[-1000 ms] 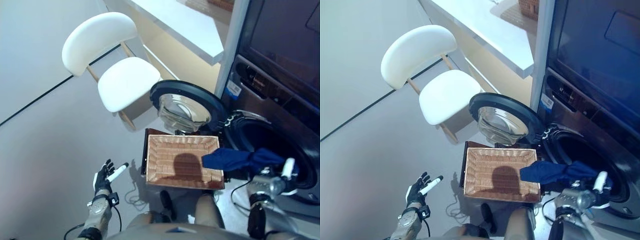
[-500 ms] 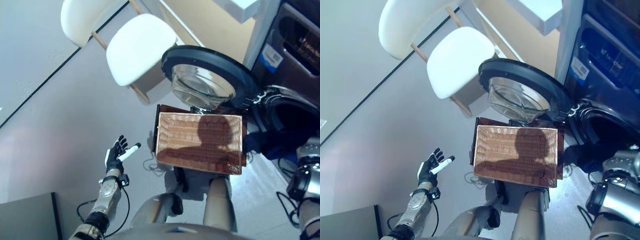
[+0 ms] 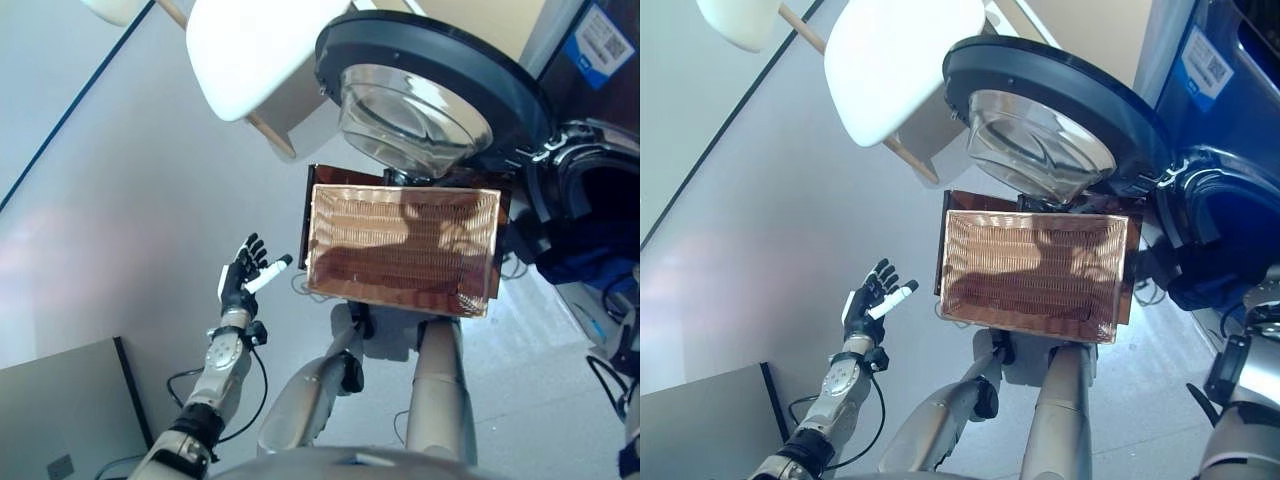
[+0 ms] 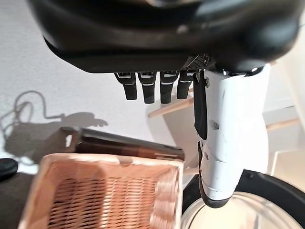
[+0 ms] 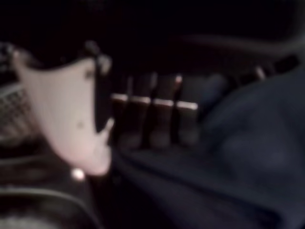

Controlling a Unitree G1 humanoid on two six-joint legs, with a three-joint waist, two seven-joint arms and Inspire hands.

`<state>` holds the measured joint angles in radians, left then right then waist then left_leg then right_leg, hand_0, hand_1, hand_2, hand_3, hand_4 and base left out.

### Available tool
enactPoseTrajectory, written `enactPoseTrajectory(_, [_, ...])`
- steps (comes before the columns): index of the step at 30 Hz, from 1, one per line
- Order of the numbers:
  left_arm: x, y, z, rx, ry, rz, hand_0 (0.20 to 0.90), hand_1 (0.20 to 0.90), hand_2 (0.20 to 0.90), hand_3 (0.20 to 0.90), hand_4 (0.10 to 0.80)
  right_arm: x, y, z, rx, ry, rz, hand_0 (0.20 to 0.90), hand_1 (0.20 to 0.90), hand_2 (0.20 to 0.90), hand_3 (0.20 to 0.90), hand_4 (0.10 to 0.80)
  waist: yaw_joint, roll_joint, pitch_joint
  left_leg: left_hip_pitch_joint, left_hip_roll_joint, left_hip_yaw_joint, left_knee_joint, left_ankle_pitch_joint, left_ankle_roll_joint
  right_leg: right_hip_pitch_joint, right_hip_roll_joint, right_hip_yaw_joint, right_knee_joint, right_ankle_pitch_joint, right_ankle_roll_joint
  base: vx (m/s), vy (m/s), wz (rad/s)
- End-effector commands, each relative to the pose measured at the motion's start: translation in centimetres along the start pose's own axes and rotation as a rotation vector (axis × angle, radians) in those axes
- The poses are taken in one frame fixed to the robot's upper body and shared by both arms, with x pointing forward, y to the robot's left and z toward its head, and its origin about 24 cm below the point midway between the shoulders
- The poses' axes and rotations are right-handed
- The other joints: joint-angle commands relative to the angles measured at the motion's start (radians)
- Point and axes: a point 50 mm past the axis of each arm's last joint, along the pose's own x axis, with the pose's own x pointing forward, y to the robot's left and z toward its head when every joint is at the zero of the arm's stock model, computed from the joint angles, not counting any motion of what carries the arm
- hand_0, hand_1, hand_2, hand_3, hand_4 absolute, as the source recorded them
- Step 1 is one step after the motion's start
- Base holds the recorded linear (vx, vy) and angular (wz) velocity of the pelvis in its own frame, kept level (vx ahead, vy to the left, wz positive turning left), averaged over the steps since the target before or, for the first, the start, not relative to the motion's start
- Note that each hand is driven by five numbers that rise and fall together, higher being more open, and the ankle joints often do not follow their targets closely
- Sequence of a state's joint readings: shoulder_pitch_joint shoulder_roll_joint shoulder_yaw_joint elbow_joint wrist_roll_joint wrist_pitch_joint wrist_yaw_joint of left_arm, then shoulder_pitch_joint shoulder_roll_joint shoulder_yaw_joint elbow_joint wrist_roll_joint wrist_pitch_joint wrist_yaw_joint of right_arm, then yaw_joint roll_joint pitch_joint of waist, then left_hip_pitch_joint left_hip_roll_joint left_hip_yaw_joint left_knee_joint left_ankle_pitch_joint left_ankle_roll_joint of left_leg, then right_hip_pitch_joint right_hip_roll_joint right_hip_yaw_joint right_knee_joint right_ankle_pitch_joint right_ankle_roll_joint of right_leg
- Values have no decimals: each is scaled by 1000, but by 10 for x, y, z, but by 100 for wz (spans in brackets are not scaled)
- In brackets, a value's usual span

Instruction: Pick up the clothes and place them into the washing machine

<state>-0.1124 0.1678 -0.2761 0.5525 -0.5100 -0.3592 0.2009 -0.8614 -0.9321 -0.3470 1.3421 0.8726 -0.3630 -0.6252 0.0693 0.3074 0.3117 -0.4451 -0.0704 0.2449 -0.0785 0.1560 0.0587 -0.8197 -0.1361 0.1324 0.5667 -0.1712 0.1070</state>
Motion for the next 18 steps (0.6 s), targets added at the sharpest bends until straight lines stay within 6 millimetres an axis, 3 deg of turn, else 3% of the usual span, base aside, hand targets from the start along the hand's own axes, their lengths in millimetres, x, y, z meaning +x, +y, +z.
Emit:
enactPoseTrajectory(1, [3,31,24,1,-142,120,900,900,900,900,800,-16,46,162,146,-585,179,200,200,200,200,300,31,-38,-86,8,50,-65,-9,-19,-100,54,72,-69,-56,45,-103,0,0,0])
enactPoseTrajectory(6, [5,29,25,-3,-147,127,900,900,900,900,800,-15,49,142,39,-557,208,200,200,200,200,300,26,-45,-74,9,47,-69,-9,-20,-99,49,72,-77,-49,46,-104,-6,-1,0])
enactPoseTrajectory(7, [5,26,25,-4,-146,116,900,900,900,900,800,-10,46,125,-34,-504,219,900,900,900,900,800,26,-47,-70,10,45,-69,-9,-20,-97,49,71,-81,-48,47,-105,0,0,0])
enactPoseTrajectory(9, [4,26,24,-2,-143,111,900,900,900,900,800,-7,45,119,-67,-481,217,900,900,900,900,800,27,-47,-68,11,44,-70,-9,-19,-97,50,70,-83,-46,48,-105,-8,12,-2])
enactPoseTrajectory(10, [3,27,21,7,-131,101,900,900,900,900,800,-2,42,103,-193,-432,223,900,900,900,900,800,29,-47,-66,14,43,-70,-9,-20,-97,52,69,-84,-46,51,-106,-11,19,-3])
enactPoseTrajectory(12, [3,28,21,5,-128,102,900,900,900,900,800,0,42,95,-257,-411,247,900,900,900,900,800,28,-46,-65,16,43,-70,-9,-20,-97,53,69,-84,-47,53,-106,-9,12,-2])
enactPoseTrajectory(13, [3,31,22,11,-125,101,900,900,900,900,800,5,36,85,-421,-393,238,900,900,900,900,800,33,-50,-66,20,42,-68,-9,-18,-97,57,68,-87,-46,57,-107,0,0,0])
enactPoseTrajectory(18, [0,33,23,13,-129,87,900,900,900,900,800,5,37,71,-629,-395,292,900,900,900,900,800,29,-54,-62,29,40,-69,-9,-16,-95,66,68,-88,-52,66,-107,0,0,0])
